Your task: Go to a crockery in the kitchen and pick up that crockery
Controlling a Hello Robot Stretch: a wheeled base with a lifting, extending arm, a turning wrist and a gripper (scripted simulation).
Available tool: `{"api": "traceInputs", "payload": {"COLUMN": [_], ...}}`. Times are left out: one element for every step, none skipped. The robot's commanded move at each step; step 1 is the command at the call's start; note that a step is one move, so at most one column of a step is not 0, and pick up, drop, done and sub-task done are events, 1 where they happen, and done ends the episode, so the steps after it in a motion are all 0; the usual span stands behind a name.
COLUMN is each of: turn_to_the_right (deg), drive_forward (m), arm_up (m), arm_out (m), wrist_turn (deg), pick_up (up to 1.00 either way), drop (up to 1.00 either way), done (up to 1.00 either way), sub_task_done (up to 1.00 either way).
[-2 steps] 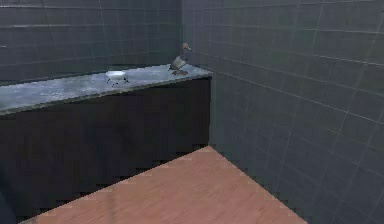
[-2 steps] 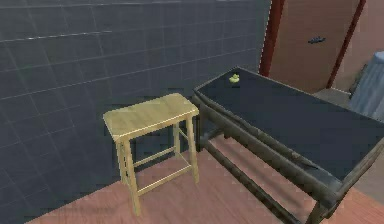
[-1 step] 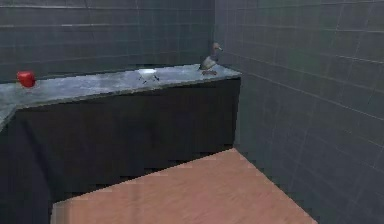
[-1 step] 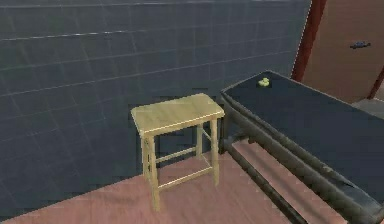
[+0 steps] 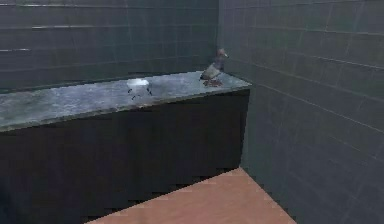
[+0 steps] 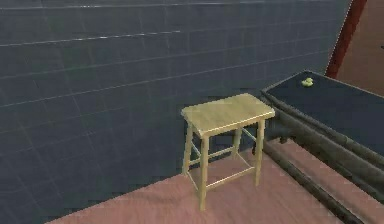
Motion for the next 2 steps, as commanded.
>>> {"api": "traceInputs", "payload": {"turn_to_the_right": [-33.0,0.0], "drive_forward": [0.00,0.60], "arm_up": [0.00,0.00], "arm_out": [0.00,0.00], "wrist_turn": [0.0,0.0], "pick_up": [0.00,0.00], "drop": [0.00,0.00], "done": [0.00,0.00], "sub_task_done": [0.00,0.00]}}
